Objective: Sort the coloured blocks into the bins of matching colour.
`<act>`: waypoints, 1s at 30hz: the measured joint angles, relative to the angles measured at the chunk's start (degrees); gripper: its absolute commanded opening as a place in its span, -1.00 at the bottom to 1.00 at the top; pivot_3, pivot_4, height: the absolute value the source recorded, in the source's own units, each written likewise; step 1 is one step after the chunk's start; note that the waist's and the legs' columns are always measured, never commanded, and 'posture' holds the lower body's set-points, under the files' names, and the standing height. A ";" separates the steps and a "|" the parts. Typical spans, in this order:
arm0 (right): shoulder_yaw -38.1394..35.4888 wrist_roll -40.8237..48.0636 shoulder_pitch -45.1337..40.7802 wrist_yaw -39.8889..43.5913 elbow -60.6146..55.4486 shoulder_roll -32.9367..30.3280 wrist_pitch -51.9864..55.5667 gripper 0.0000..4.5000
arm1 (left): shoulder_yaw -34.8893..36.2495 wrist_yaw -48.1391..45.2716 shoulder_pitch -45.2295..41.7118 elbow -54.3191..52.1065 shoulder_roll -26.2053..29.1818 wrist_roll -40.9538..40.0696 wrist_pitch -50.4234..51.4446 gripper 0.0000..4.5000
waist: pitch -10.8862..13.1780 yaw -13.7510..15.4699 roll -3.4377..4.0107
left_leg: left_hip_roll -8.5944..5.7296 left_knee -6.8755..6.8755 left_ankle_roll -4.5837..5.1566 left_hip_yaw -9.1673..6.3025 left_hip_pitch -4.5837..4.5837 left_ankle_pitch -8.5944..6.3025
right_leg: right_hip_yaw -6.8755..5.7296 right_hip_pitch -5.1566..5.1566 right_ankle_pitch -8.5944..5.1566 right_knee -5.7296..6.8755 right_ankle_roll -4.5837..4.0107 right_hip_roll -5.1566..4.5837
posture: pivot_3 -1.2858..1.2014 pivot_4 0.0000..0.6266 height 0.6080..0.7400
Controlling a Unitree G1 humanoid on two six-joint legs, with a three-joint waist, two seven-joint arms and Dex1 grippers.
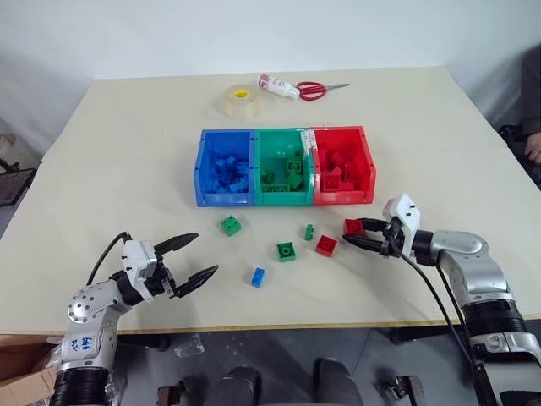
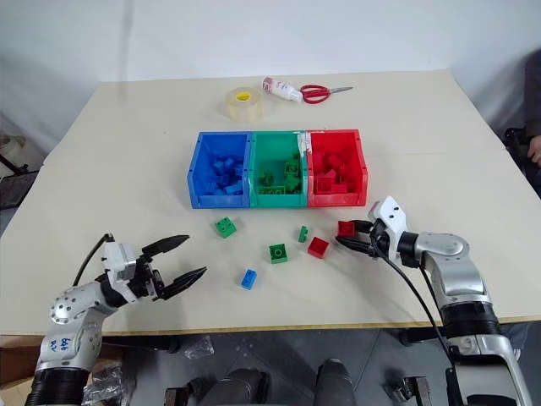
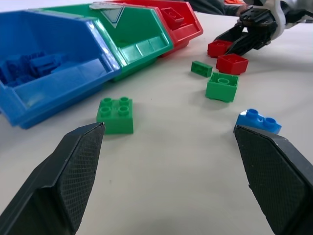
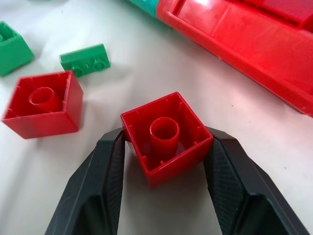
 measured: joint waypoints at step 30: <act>-5.23 9.12 10.12 0.05 -18.60 -4.84 7.94 0.99 | -4.27 -4.00 -8.42 8.91 -1.70 0.12 -0.96 1.00 | -0.01 -0.12 0.00 | 0.06 0.07 0.05 0.24 -0.07 -0.05 | -0.03 -0.12 0.11 0.05 -0.09 0.00 | 0.03 -0.52 1.00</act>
